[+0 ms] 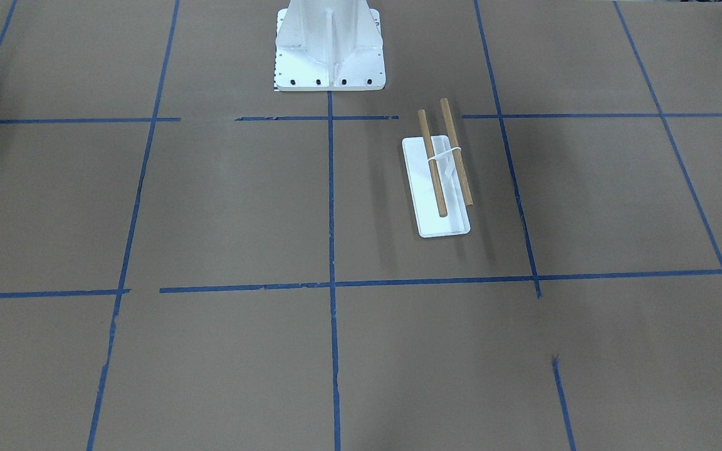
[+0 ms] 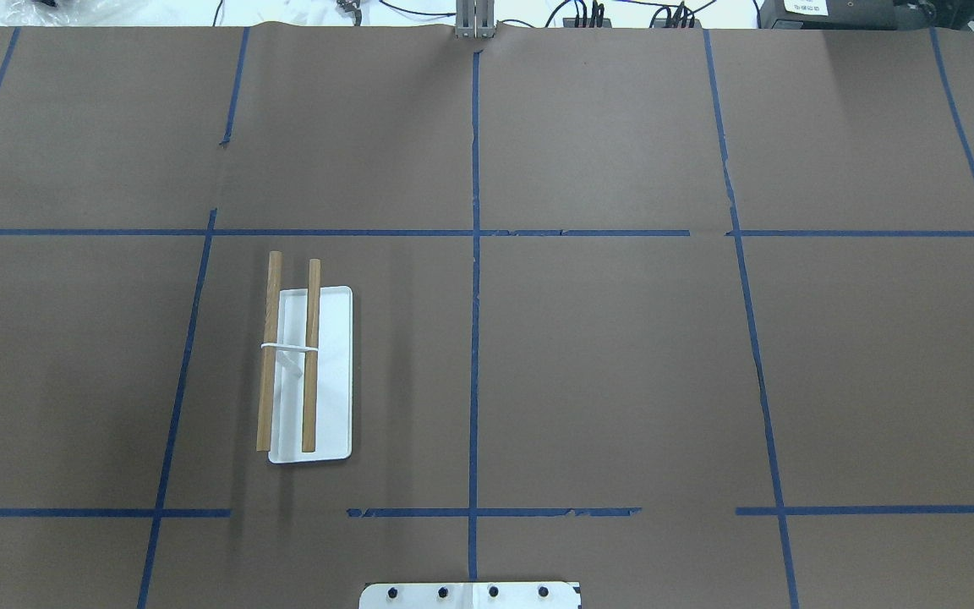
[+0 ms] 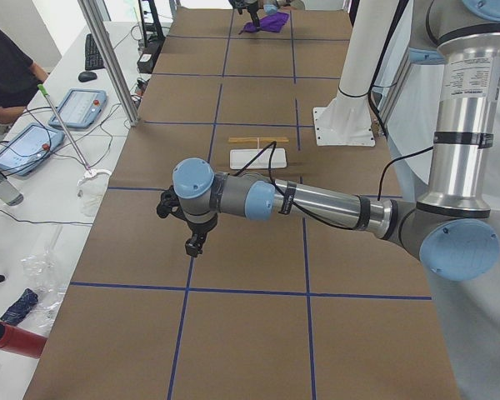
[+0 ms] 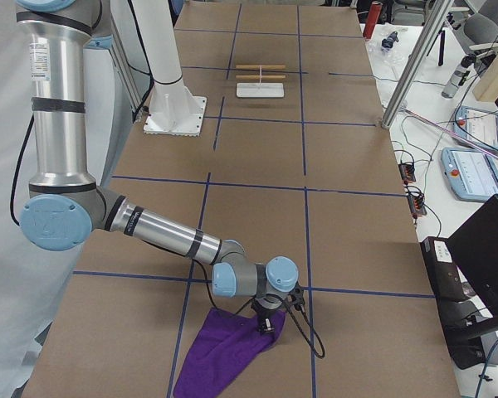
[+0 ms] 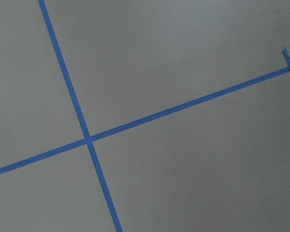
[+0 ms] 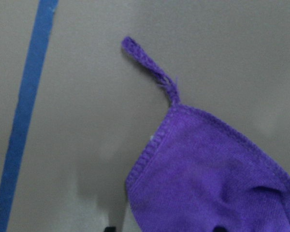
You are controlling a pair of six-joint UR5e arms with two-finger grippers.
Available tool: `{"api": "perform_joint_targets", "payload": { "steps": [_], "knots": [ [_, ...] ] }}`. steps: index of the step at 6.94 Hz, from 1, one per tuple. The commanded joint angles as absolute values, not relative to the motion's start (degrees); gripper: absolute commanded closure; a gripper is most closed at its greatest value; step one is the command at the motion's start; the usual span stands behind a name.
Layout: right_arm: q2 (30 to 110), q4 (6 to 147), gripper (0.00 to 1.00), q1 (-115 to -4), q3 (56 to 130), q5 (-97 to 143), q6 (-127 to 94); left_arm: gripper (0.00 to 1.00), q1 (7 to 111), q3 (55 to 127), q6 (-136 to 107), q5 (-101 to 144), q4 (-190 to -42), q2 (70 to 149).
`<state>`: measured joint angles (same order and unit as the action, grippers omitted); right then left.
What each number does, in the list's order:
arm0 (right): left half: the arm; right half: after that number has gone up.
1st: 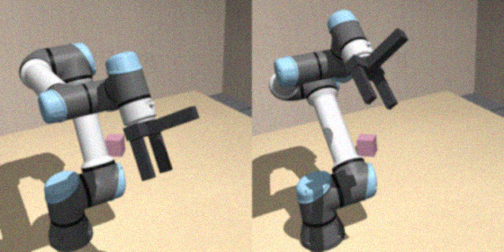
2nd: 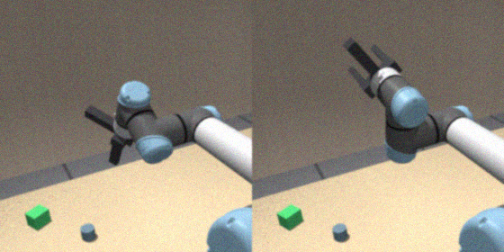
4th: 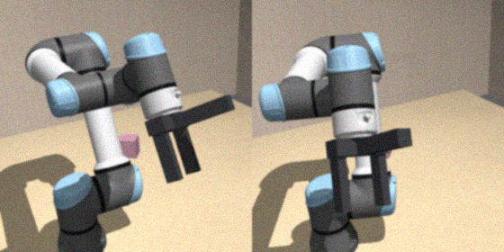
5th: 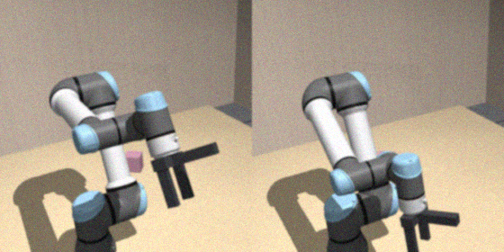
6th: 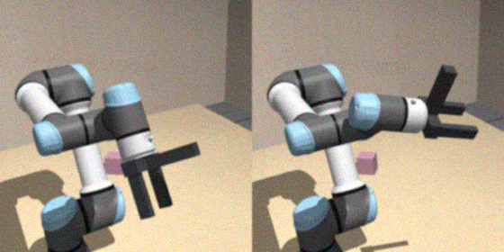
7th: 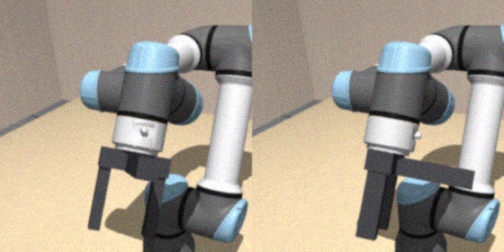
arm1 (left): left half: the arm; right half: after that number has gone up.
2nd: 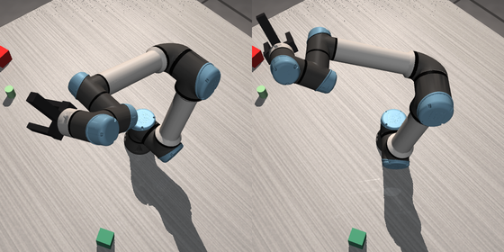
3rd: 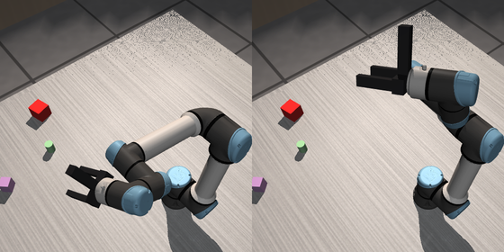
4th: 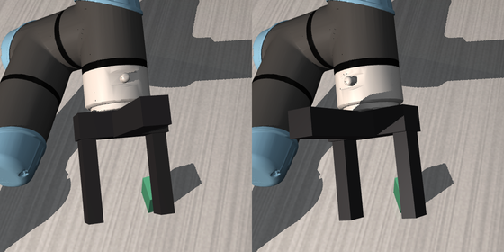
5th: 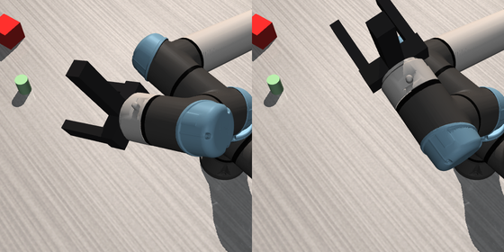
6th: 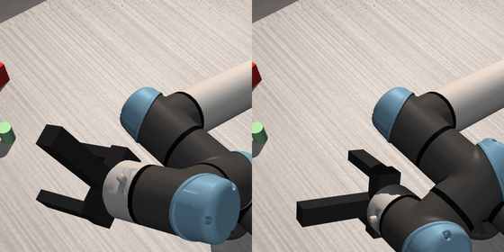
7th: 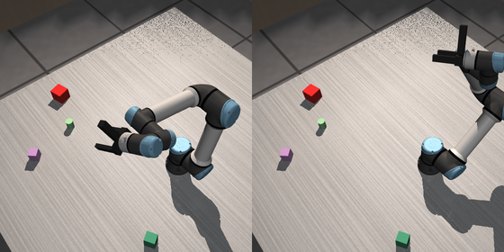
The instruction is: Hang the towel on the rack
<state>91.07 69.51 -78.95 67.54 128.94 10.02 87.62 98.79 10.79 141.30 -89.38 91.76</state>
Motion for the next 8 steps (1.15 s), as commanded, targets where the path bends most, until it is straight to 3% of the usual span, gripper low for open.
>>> {"api": "perform_joint_targets", "payload": {
  "steps": [1, 2, 3, 6, 8],
  "knots": [
    [91.05, 69.52, 0.43, -78.93, 66.89, 128.94, 10.02, 0.0, 87.63, 98.79, 10.72, 141.33, -89.38, 91.76],
    [90.97, 69.52, 0.67, -78.93, 66.88, 128.94, 10.02, 0.0, 87.63, 98.79, 10.72, 141.33, -89.38, 91.76],
    [90.88, 69.52, 1.0, -78.93, 66.8, 128.94, 10.11, 0.0, 87.63, 98.79, 10.72, 141.33, -89.38, 91.84],
    [89.04, 70.05, 1.0, -79.19, 70.39, 132.79, 9.41, 0.0, 87.63, 99.58, 10.63, 141.33, -89.38, 92.19],
    [89.73, 76.16, 1.0, -80.24, 83.59, 139.27, 5.4, 0.0, 87.63, 98.88, 10.63, 141.5, -90.08, 92.98]
  ]
}}
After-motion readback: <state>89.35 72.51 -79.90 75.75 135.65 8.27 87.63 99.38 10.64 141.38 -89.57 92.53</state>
